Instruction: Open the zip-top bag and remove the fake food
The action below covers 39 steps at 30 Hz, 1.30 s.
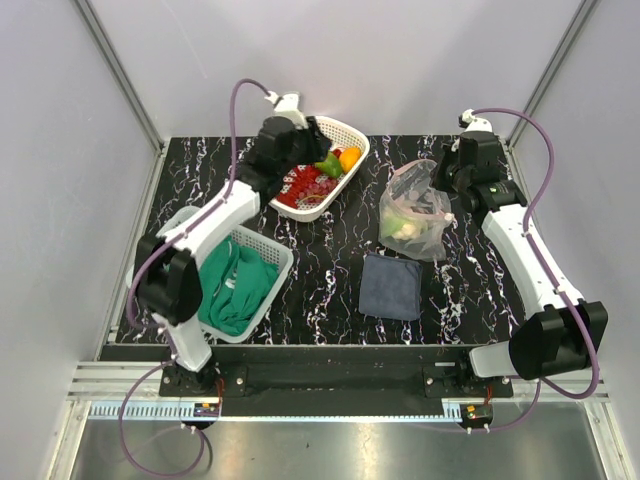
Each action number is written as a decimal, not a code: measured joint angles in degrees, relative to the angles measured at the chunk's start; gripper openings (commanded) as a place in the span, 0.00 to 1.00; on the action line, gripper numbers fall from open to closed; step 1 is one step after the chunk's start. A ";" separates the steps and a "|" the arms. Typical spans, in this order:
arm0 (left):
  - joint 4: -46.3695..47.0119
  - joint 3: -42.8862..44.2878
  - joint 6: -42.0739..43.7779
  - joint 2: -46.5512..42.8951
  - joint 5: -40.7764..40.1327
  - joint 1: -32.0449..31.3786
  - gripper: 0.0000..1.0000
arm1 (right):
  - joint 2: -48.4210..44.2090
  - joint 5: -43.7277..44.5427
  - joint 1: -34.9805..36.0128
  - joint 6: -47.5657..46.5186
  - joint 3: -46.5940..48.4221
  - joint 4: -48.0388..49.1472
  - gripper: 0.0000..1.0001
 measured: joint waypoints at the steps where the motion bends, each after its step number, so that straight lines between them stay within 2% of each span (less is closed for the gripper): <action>1: 0.46 -0.66 0.33 -2.16 0.17 -2.14 0.29 | 0.00 -0.63 0.00 0.09 0.00 -0.02 0.00; 2: 1.01 -1.01 1.27 -4.55 0.24 -5.55 0.24 | 0.00 -0.96 0.00 0.17 0.00 -0.02 0.00; 6: 3.13 -0.92 5.51 -8.04 0.63 -17.31 0.16 | -0.04 -2.43 0.00 0.66 0.00 -0.42 0.00; 9: 1.68 1.05 10.47 -6.43 0.74 -23.06 0.10 | -0.26 -3.50 0.00 1.27 0.00 -0.83 0.00; 13: -2.25 7.26 16.33 -0.37 -0.42 -26.97 0.08 | -1.03 -5.33 0.00 2.38 0.02 -1.73 0.00; 17: -5.64 11.61 20.41 4.94 -1.88 -28.68 0.00 | -1.44 -7.39 0.02 3.76 0.17 -2.34 0.00; 22: -11.52 18.97 24.92 11.78 -2.93 -29.44 0.00 | -1.44 -9.01 0.02 4.90 1.01 -3.39 0.00; 28: -14.84 19.61 29.31 13.33 -1.38 -28.72 0.00 | -1.42 -9.77 -0.07 5.31 2.80 -5.05 0.00; 35: -4.68 12.02 35.47 12.52 5.97 -26.25 0.00 | 0.57 -10.16 -0.28 5.57 6.51 -7.13 0.00; 39: -3.21 10.51 39.26 12.81 9.68 -24.59 0.01 | 3.45 -12.83 -0.66 5.81 8.35 -8.22 0.00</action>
